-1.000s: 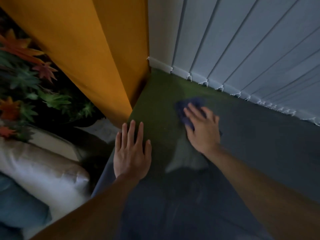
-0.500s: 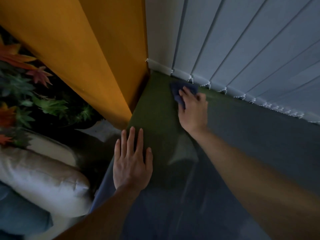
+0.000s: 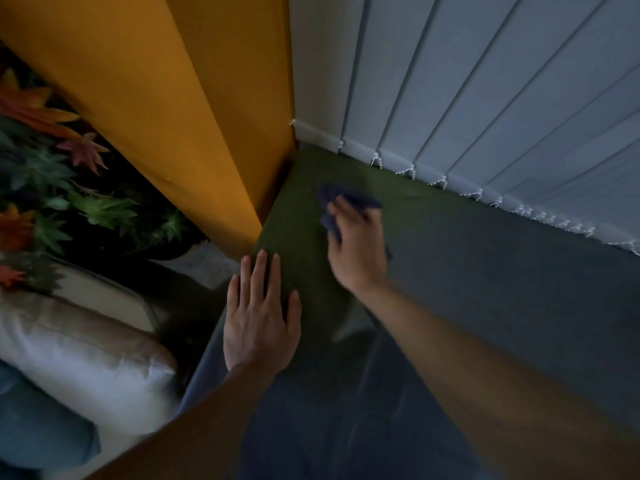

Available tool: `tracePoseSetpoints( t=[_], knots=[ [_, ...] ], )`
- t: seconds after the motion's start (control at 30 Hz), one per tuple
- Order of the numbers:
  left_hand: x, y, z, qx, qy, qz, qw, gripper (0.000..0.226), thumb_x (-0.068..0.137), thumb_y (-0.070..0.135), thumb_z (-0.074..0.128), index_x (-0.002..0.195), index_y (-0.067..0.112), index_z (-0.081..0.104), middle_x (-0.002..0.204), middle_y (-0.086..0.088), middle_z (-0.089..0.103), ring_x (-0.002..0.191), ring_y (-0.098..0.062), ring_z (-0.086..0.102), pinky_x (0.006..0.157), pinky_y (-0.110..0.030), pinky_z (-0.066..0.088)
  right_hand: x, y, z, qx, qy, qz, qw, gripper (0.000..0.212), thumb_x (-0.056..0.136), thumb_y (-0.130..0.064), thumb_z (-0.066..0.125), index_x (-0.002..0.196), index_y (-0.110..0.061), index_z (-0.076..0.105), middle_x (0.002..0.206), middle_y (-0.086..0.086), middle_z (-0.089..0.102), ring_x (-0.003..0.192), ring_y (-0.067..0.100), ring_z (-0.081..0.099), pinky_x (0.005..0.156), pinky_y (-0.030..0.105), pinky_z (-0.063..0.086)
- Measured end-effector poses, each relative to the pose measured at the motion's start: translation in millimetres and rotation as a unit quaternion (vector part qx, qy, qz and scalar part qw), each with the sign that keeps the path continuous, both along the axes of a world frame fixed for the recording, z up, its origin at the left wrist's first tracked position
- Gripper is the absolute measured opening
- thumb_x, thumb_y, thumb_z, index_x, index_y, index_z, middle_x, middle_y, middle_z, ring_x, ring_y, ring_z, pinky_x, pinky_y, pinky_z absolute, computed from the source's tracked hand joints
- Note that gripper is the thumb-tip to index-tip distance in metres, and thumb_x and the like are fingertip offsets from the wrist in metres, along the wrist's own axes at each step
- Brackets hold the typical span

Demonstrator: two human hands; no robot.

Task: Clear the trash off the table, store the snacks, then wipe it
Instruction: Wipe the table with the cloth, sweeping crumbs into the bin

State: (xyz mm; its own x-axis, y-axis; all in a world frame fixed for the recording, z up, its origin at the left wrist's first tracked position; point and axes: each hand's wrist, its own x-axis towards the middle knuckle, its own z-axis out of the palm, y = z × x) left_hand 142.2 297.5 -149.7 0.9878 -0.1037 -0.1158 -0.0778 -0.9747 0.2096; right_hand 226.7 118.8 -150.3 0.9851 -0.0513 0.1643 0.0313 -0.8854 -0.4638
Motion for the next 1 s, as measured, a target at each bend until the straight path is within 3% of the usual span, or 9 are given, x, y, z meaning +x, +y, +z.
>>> tracePoseSetpoints(
  t=[0.07,0.13,0.23,0.33,0.5,0.7,0.8,0.9,1.0],
  knots=[
    [-0.2,0.5,-0.2,-0.014,-0.004,0.007,1.0,0.071,0.099,0.051,0.026,0.158,0.013,0.014,0.165,-0.004,0.013,0.153,-0.023,0.005,0.124,-0.039,0.008,-29.6,-1.0,-2.9,-0.024,0.01,0.159,0.987,0.046,0.09,-0.025,0.054,0.134,-0.013,0.06,0.143,0.004,0.055,0.111,0.035,0.052,0.097,0.044,0.045],
    [-1.5,1.1,0.2,-0.028,-0.007,0.006,1.0,0.072,0.098,0.051,0.027,0.157,0.012,0.015,0.165,-0.004,0.014,0.153,-0.022,0.005,0.124,-0.038,0.008,-40.6,-23.6,-0.9,-0.074,0.008,0.221,0.972,0.053,0.084,-0.023,0.06,0.137,-0.019,0.058,0.148,-0.001,0.051,0.111,0.034,0.053,0.094,0.044,0.046],
    [-3.9,4.3,0.2,-0.05,-0.009,0.006,0.999,0.072,0.098,0.052,0.03,0.157,0.015,0.016,0.165,-0.001,0.013,0.153,-0.019,0.003,0.125,-0.036,0.005,-34.0,-38.4,7.0,-0.119,0.013,0.066,0.991,0.056,0.083,-0.022,0.066,0.138,-0.027,0.057,0.15,-0.005,0.048,0.109,0.033,0.048,0.085,0.044,0.045],
    [-8.3,10.6,3.4,-0.078,-0.009,0.005,0.997,0.065,0.1,0.044,0.038,0.156,0.013,0.024,0.164,-0.005,0.017,0.153,-0.019,0.006,0.124,-0.034,0.004,-43.9,1.6,11.9,-0.068,0.051,-0.043,0.995,0.056,0.086,-0.025,0.061,0.142,-0.024,0.051,0.154,-0.002,0.042,0.113,0.034,0.044,0.091,0.042,0.041],
    [-35.3,34.9,15.4,-0.11,-0.024,0.043,0.993,0.054,0.104,0.03,0.039,0.152,0.007,0.032,0.161,-0.011,0.027,0.151,-0.026,0.018,0.123,-0.042,0.017,-73.8,17.0,9.3,-0.089,0.04,0.254,0.962,0.06,0.085,-0.02,0.057,0.145,-0.016,0.049,0.154,0.001,0.043,0.114,0.034,0.051,0.094,0.046,0.045],
    [-97.8,84.5,8.1,-0.049,0.013,0.118,0.992,0.059,0.102,0.042,0.015,0.154,0.016,0.03,0.157,-0.006,0.036,0.147,-0.019,0.027,0.122,-0.033,0.007,-48.6,28.6,12.8,-0.064,0.068,-0.008,0.996,0.054,0.091,-0.022,0.057,0.145,-0.022,0.047,0.153,-0.001,0.043,0.117,0.034,0.045,0.094,0.043,0.039],
    [-123.2,101.8,-0.2,-0.035,0.049,0.161,0.985,0.06,0.102,0.045,0.006,0.154,0.024,0.026,0.151,-0.005,0.046,0.142,-0.016,0.035,0.122,-0.032,0.009,-83.6,61.5,8.9,-0.034,0.038,0.119,0.992,0.054,0.087,-0.023,0.053,0.14,-0.015,0.052,0.147,0.003,0.049,0.11,0.036,0.051,0.093,0.045,0.043],
    [-128.3,103.7,-1.3,-0.04,0.04,0.171,0.984,0.057,0.103,0.045,0.009,0.152,0.025,0.032,0.141,-0.007,0.057,0.131,-0.021,0.048,0.117,-0.034,0.02,-113.0,66.2,6.9,-0.062,0.028,0.319,0.945,0.061,0.082,-0.019,0.056,0.143,-0.015,0.051,0.148,0.0,0.049,0.104,0.033,0.052,0.089,0.046,0.047],
    [-129.9,101.9,2.1,-0.046,0.014,0.183,0.982,0.053,0.103,0.041,0.02,0.147,0.022,0.044,0.13,-0.01,0.064,0.118,-0.029,0.057,0.106,-0.04,0.038,-98.5,64.2,8.8,-0.09,0.043,0.209,0.973,0.062,0.083,-0.02,0.061,0.143,-0.024,0.05,0.151,-0.005,0.044,0.109,0.031,0.048,0.088,0.045,0.045]
  ],
)
